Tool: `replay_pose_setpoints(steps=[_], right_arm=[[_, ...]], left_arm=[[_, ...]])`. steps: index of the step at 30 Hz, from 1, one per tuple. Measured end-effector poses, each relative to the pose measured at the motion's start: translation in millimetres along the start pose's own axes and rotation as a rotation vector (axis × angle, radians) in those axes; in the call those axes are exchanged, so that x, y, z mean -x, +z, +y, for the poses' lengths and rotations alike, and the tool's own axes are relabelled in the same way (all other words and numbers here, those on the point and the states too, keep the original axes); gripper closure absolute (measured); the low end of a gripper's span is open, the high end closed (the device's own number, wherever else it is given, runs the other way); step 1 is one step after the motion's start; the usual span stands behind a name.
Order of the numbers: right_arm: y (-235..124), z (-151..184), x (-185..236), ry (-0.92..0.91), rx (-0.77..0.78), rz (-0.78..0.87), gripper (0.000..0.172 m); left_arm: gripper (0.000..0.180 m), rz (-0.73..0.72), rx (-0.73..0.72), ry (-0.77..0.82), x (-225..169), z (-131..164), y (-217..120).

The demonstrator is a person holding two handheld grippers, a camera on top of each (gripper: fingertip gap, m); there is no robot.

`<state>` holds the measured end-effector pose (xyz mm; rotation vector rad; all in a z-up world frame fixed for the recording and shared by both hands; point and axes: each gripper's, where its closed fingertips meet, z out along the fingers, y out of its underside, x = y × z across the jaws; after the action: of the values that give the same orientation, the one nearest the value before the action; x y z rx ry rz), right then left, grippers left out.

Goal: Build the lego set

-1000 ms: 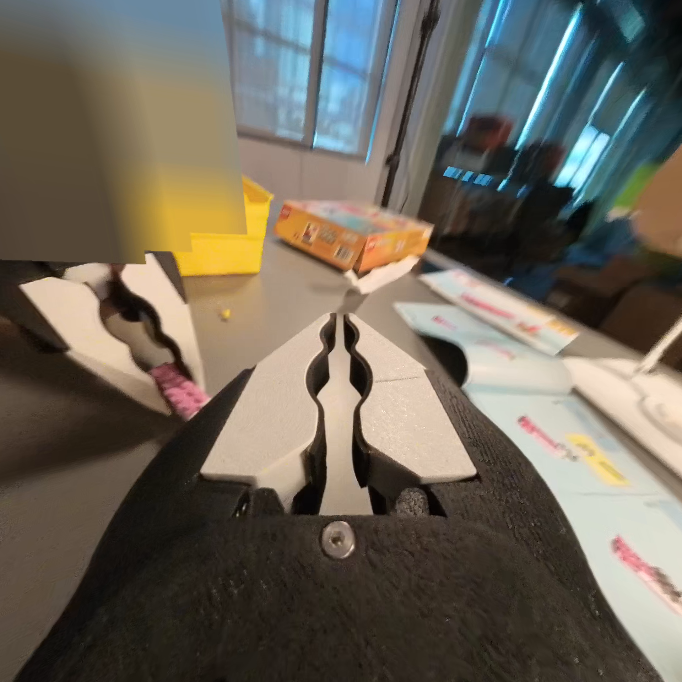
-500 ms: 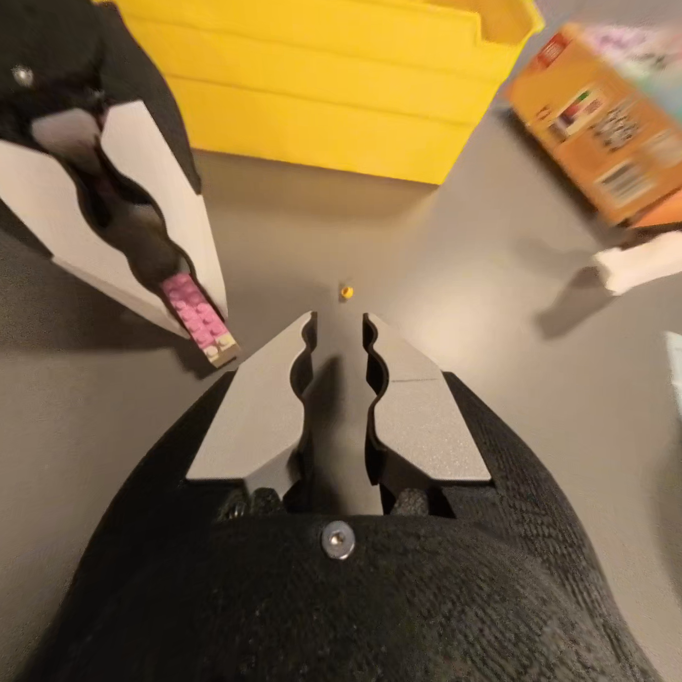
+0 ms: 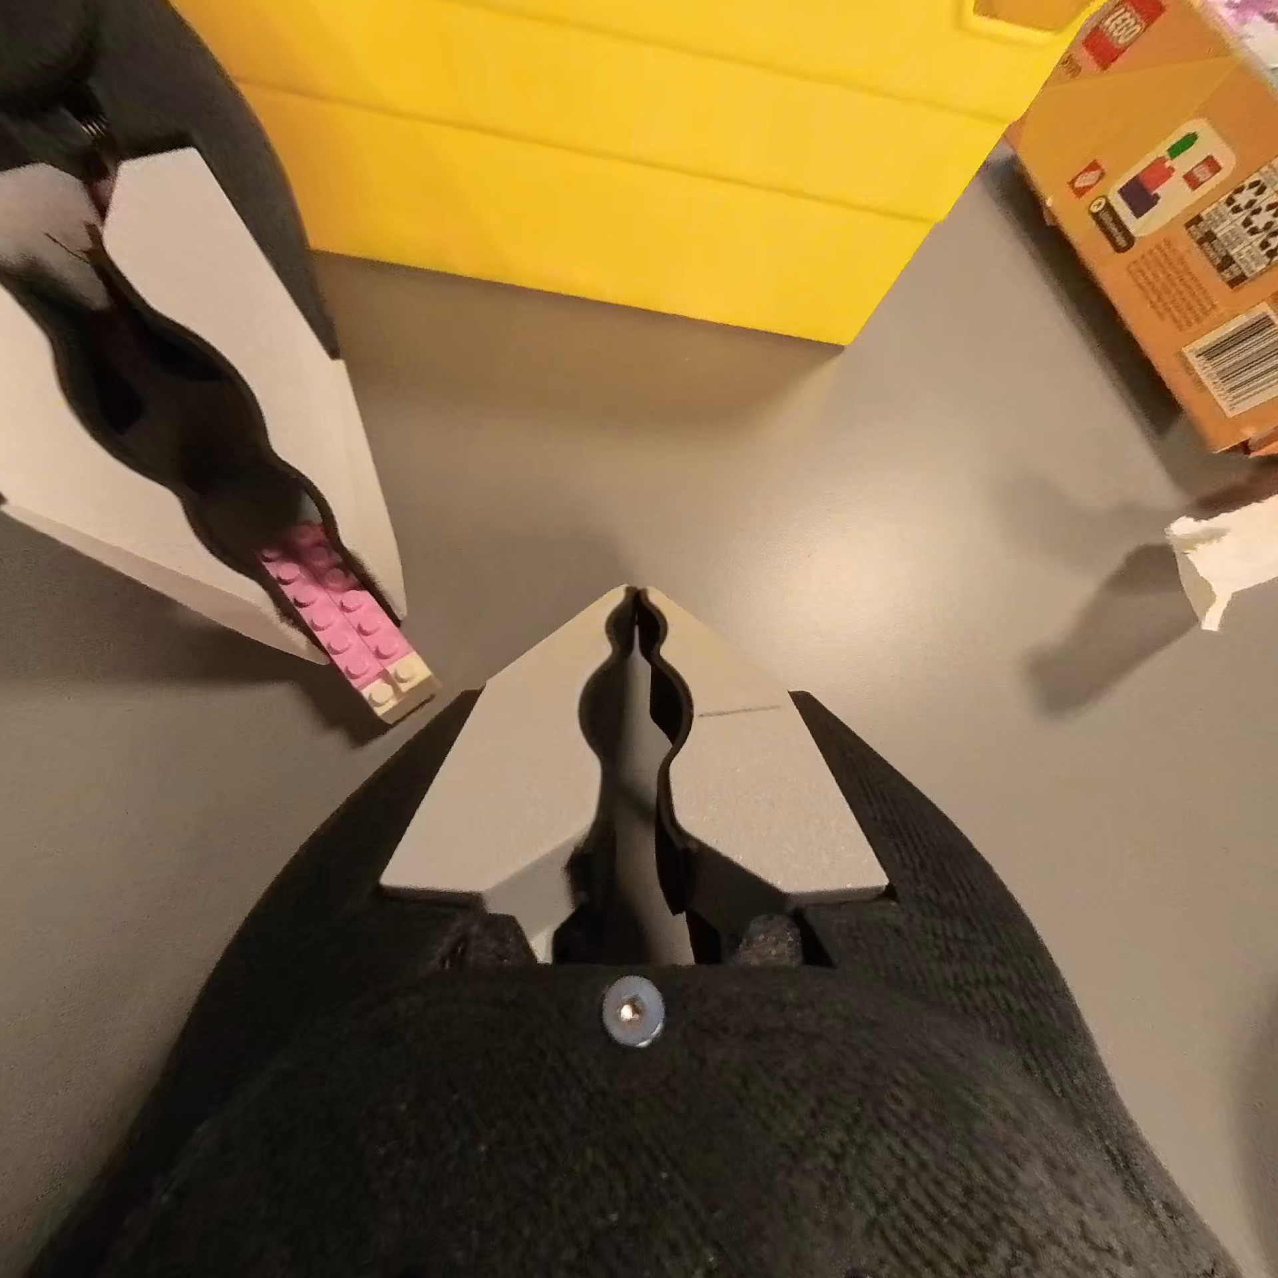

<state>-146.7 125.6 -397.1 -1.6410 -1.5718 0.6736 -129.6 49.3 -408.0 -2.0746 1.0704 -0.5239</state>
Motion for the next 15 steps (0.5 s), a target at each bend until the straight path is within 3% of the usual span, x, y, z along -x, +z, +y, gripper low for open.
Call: replay_pose_setpoints(steps=[5, 9, 15], right_arm=[[-5.1, 2.1, 4.0, -0.013, -0.008, 0.007, 0.17], [-1.4, 7.3, -1.3, 0.143, 0.022, -0.069, 0.153], [1.8, 6.9, 2.1, 0.173, 0.03, -0.135, 0.155]], left_arm=[[0.163, 0.001, 0.0, -0.013, 2.0, -2.4, 3.0], [0.163, 0.003, -0.001, -0.022, 2.6, -3.2, 3.9], [0.163, 0.0, -0.001, -0.03, 3.6, -4.6, 5.6]])
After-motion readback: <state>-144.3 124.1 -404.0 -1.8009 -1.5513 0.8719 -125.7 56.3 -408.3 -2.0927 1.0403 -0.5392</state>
